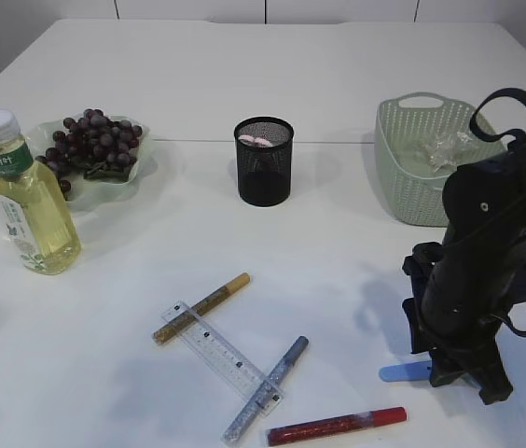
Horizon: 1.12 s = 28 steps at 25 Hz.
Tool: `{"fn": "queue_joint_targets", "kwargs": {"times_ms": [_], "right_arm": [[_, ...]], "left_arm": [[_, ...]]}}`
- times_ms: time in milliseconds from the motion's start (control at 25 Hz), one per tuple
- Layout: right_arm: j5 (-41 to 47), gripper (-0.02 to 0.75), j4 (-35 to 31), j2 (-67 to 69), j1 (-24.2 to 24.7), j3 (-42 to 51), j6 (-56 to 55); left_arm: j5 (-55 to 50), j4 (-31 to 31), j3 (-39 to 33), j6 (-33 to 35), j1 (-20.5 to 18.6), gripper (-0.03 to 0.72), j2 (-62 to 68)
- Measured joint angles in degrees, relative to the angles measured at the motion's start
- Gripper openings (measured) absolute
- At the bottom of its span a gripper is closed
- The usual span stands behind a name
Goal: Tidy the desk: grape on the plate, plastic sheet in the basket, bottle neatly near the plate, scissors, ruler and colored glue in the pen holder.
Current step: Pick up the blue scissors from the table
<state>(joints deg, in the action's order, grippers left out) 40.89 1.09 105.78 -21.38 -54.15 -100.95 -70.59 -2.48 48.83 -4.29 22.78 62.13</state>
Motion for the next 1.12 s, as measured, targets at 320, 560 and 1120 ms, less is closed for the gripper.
{"fn": "queue_joint_targets", "kwargs": {"times_ms": [320, 560, 1120], "right_arm": [[0.0, 0.332, 0.0, 0.0, 0.0, 0.0, 0.0], [0.0, 0.332, 0.0, 0.0, 0.0, 0.0, -0.3], [0.1, 0.332, 0.6, 0.0, 0.0, 0.0, -0.3]], "left_arm": [[0.0, 0.0, 0.0, 0.0, 0.0, 0.363, 0.0], [0.0, 0.0, 0.0, 0.0, 0.0, 0.363, 0.0], [0.0, 0.0, 0.0, 0.0, 0.0, 0.363, 0.0]]}}
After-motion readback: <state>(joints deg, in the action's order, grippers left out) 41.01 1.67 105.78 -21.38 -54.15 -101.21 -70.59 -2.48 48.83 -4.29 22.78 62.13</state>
